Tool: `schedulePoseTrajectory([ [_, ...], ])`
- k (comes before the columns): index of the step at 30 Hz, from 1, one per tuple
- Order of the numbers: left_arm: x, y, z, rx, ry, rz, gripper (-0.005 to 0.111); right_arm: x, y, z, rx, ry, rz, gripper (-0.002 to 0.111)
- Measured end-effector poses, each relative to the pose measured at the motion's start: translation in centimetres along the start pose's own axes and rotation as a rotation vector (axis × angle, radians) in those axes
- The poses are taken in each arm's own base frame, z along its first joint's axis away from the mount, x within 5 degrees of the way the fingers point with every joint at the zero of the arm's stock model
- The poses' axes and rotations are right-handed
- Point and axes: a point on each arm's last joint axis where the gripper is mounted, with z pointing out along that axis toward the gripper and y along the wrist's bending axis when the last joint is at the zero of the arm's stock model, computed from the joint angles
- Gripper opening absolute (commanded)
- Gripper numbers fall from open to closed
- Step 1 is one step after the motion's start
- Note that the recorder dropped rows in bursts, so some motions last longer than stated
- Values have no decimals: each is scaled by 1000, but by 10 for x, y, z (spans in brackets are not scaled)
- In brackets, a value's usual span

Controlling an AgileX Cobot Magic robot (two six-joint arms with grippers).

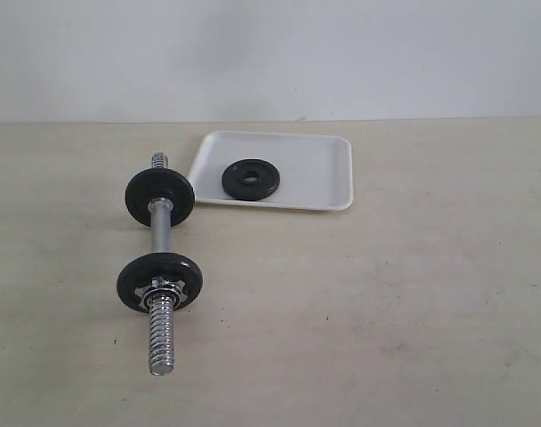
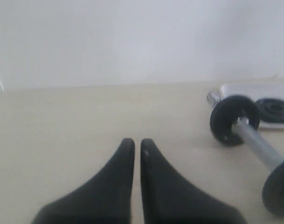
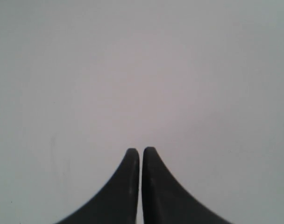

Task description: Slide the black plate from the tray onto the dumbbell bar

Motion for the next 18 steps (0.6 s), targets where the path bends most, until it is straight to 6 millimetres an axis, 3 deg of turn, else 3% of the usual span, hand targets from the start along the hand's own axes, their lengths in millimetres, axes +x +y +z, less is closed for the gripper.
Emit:
schedulePoseTrajectory([
  [8,-37,8,-8,10,-433,-467,4,3,-1,0,14,29,0,0],
  [18,-54,16,-20,-8,-677,-513,4,6,3,0,-29,70,-134,0],
])
